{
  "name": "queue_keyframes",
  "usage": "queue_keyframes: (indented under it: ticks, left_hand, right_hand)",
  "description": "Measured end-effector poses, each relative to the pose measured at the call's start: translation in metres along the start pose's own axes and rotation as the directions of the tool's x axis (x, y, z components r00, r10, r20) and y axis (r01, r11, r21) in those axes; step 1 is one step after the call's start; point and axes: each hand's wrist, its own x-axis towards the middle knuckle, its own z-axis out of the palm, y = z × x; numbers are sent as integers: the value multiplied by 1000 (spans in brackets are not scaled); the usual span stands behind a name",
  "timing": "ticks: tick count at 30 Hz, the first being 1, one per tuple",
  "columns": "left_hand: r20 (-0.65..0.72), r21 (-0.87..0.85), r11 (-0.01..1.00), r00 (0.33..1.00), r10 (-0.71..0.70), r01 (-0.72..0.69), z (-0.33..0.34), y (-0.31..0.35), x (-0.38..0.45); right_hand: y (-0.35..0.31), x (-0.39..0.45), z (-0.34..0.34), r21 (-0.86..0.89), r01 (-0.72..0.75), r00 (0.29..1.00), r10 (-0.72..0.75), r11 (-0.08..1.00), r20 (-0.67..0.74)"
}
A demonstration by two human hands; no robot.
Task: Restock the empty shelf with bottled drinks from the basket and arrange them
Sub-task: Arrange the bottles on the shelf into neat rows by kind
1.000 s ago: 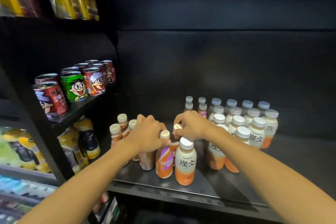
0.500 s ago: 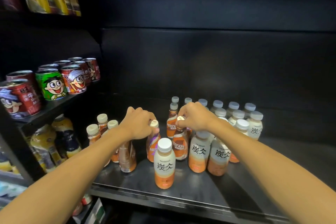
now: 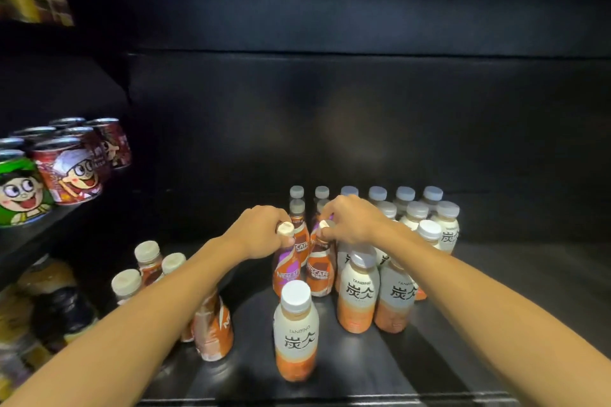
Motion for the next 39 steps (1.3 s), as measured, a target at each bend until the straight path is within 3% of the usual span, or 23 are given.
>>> queue_keyframes:
  ticks: [4, 11, 23, 29, 39]
  left_hand:
    - [11, -102, 994, 999, 34, -33, 2, -6, 7]
    - [-14, -128, 988, 996, 88, -89, 4, -16, 9]
    - [-43, -113, 986, 992, 116, -120, 8, -15, 16]
    - [27, -54, 988, 989, 148, -146, -3, -24, 13]
    - [32, -16, 997, 997, 77, -77, -15, -54, -15]
  right_hand:
    - [1, 1, 3, -30, 6, 999, -7, 1000, -32]
    - [-2, 2, 6, -42, 26, 999, -28, 999, -38]
    - [-4, 0, 10, 31, -5, 1000, 4, 1000, 17]
    - [-11, 6, 9, 60, 31, 999, -33, 998, 31]
    - [-31, 30, 21, 90, 86, 996, -87, 992, 7]
